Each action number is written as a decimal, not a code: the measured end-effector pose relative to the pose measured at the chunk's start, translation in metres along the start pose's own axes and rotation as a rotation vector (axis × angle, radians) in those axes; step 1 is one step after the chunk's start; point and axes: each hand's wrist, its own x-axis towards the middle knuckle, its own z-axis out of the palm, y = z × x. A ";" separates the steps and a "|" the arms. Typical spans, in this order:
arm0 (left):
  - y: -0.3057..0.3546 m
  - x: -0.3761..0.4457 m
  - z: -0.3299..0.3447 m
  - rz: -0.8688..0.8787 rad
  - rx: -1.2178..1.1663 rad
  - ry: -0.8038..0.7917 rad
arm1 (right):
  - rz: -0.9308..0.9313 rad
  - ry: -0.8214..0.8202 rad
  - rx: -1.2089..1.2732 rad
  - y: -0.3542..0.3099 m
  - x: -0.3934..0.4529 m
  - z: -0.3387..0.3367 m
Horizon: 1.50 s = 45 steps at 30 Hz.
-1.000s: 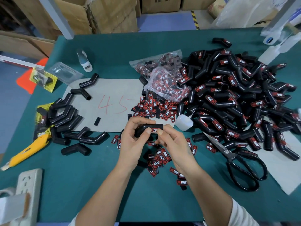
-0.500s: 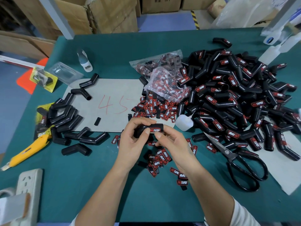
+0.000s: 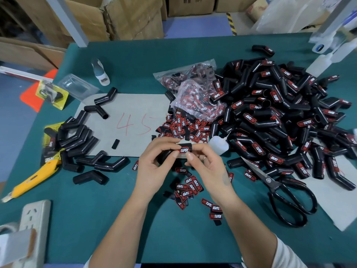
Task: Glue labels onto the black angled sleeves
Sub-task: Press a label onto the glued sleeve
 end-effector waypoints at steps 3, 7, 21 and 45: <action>0.000 0.000 0.001 0.021 0.048 0.014 | -0.038 0.002 -0.016 0.001 0.000 -0.001; 0.002 -0.002 0.002 0.044 0.080 0.018 | 0.022 -0.047 0.103 -0.002 -0.001 0.002; 0.002 -0.002 0.000 0.032 0.129 -0.020 | 0.047 -0.164 0.052 0.002 -0.001 0.000; 0.005 -0.008 0.001 -0.024 0.032 -0.040 | 0.083 -0.129 0.198 0.005 -0.001 0.002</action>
